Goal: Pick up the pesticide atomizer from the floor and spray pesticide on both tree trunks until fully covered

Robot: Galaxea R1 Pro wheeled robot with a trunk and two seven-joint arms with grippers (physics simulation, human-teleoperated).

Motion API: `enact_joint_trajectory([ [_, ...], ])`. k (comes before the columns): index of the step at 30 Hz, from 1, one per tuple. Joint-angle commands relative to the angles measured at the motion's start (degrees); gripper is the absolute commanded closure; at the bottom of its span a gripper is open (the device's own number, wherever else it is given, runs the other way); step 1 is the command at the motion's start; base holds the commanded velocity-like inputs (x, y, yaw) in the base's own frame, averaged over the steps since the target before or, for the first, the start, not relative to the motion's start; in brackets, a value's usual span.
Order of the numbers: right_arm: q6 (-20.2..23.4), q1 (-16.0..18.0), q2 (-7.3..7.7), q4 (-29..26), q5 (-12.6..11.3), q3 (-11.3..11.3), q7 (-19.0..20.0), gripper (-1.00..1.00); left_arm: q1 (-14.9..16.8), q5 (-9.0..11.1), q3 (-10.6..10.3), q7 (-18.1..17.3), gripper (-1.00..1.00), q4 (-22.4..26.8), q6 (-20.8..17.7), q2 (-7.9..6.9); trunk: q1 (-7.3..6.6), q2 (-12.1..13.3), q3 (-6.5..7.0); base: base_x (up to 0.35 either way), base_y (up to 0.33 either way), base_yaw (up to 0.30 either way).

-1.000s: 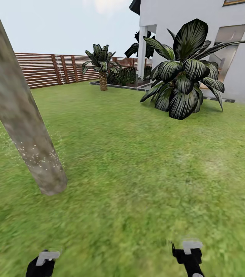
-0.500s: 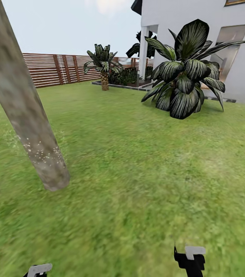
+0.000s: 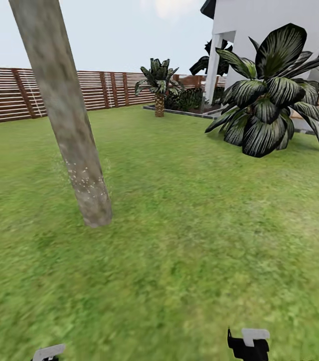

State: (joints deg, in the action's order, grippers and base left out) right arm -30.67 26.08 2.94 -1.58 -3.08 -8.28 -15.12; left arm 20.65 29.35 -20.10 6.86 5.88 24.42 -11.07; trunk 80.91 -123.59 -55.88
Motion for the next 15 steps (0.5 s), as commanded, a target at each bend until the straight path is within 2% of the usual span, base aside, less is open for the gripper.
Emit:
enact_joint_trajectory([
  [1,0.00,-0.04,0.07,-0.04,0.01,0.01,0.00,-1.00,0.00,0.55,-0.11,0.03,1.00,-0.08,0.00,0.00,0.00,0.00,0.00,-0.340,-0.106,0.279],
  [10,-0.04,-0.55,-0.16,0.01,0.01,-0.06,0.00,-1.00,0.00,1.15,-0.12,0.16,1.00,-0.16,-0.05,0.07,0.00,0.00,0.00,-0.335,-0.044,0.280],
  [15,-0.03,-0.68,-0.21,0.02,0.01,-0.06,0.00,-1.00,0.00,1.10,-0.12,0.11,1.00,-0.12,-0.05,0.02,0.00,0.00,0.00,-0.095,0.000,0.281],
])
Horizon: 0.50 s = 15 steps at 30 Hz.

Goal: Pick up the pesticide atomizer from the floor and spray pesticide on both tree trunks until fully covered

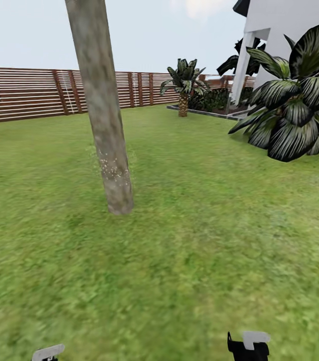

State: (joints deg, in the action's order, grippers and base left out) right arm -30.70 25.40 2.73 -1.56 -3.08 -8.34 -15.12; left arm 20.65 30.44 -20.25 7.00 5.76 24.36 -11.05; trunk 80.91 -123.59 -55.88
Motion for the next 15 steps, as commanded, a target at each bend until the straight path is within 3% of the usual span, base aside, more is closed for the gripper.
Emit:
enact_joint_trajectory([
  [1,0.01,0.00,0.00,0.02,0.01,-0.01,0.01,-1.00,0.00,0.03,0.00,-0.04,1.00,0.02,0.00,0.03,0.00,0.00,0.00,-0.008,0.000,0.281],
  [15,0.09,-0.35,-0.09,0.06,0.02,-0.01,0.09,-1.00,0.00,0.09,-0.06,-0.11,1.00,-0.05,0.78,0.16,0.00,0.00,0.00,-0.001,0.000,0.281],
])
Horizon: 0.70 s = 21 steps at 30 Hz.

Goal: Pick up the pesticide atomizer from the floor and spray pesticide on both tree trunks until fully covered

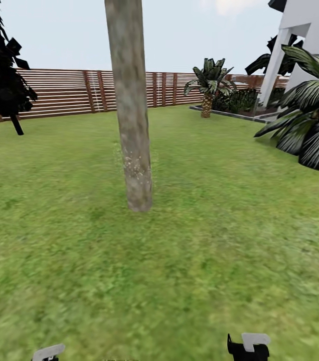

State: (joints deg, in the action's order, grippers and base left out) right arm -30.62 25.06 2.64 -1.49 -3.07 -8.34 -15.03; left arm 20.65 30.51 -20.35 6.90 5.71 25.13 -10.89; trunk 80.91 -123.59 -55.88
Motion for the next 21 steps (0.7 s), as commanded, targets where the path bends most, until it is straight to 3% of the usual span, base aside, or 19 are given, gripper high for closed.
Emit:
enact_joint_trajectory([
  [1,0.02,0.00,0.00,0.00,0.01,-0.01,0.00,-1.00,0.00,-0.01,0.03,-0.04,1.00,0.00,-0.03,0.03,0.00,0.00,0.00,0.000,0.000,0.282],
  [21,0.03,-0.27,-0.35,0.00,0.08,-0.01,0.00,-1.00,0.00,-0.03,-0.04,0.04,1.00,-0.43,-0.35,0.17,0.00,0.00,0.00,0.000,0.000,0.281],
])
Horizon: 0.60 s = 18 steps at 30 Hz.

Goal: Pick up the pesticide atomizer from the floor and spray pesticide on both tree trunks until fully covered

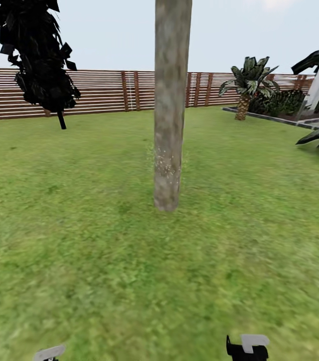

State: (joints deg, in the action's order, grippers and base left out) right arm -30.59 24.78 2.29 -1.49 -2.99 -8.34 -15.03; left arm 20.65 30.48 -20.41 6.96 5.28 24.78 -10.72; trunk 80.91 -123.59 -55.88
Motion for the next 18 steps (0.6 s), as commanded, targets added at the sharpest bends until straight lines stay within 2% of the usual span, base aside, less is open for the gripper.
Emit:
enact_joint_trajectory([
  [1,0.00,0.00,-0.04,0.00,0.01,-0.05,0.00,-1.00,0.00,-0.03,0.02,-0.02,1.00,0.00,0.01,0.00,0.00,0.00,0.00,0.000,0.000,0.281],
  [13,0.00,-0.08,-0.09,0.00,0.01,-0.04,0.06,-1.00,0.00,-0.06,0.02,-0.02,1.00,0.00,0.01,0.00,0.00,0.00,0.00,-0.001,0.000,0.281],
  [18,0.00,-0.09,-0.09,0.00,0.01,-0.04,0.06,-1.00,0.00,-0.03,0.02,-0.02,1.00,0.00,0.01,0.00,0.00,0.00,0.00,-0.179,-0.133,0.281],
])
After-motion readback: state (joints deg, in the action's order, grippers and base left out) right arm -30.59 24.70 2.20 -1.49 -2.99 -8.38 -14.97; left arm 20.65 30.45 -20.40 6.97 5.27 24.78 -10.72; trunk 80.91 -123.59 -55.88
